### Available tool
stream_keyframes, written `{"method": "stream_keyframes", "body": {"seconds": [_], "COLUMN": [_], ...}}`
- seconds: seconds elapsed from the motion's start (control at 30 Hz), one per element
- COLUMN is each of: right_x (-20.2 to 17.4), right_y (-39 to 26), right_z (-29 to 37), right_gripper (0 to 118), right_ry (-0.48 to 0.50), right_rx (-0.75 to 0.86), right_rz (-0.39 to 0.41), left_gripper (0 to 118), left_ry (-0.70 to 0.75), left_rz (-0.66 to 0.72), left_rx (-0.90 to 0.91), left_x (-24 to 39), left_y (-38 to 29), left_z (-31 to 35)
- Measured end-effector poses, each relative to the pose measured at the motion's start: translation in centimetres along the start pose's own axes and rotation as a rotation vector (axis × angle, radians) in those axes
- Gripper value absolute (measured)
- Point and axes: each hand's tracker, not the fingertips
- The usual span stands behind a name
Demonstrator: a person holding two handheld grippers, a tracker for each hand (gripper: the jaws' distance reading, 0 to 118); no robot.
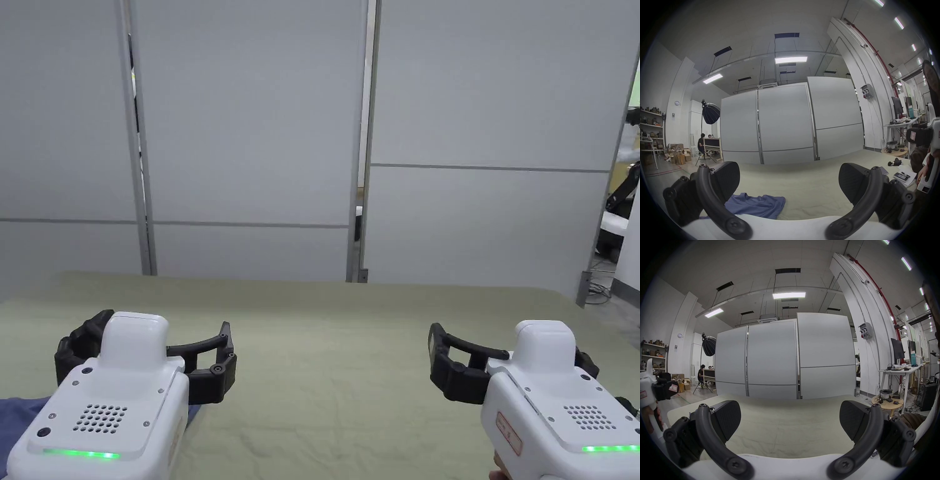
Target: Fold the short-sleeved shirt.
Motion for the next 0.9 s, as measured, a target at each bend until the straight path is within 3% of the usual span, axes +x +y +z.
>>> {"method": "stream_keyframes", "body": {"seconds": [0.23,0.77,0.8,0.83,0.87,0.9], "right_x": [0.0,0.0,-0.1,-0.1,-0.1,-0.1], "right_y": [-0.1,-0.1,-0.1,-0.1,-0.2,-0.2], "right_z": [-0.1,0.2,0.2,0.2,0.3,0.4], "right_gripper": [118,118,118,118,118,111], "right_ry": [0.018,0.012,0.013,0.016,0.016,0.031], "right_rx": [-0.01,-0.017,-0.021,-0.023,-0.022,-0.025], "right_rz": [-0.032,-0.01,-0.004,0.007,0.013,0.016], "left_gripper": [118,118,110,84,43,5], "left_ry": [0.011,0.008,0.006,0.002,0.001,0.029], "left_rz": [0.025,0.046,0.049,0.05,0.049,0.041], "left_rx": [-0.016,-0.047,-0.044,-0.04,-0.037,-0.04], "left_x": [-0.5,-1.3,-1.3,-1.3,-1.2,-1.0], "left_y": [-0.2,-0.2,-0.2,-0.2,-0.3,-0.2], "left_z": [-0.2,-0.3,-0.1,0.0,0.0,0.0]}}
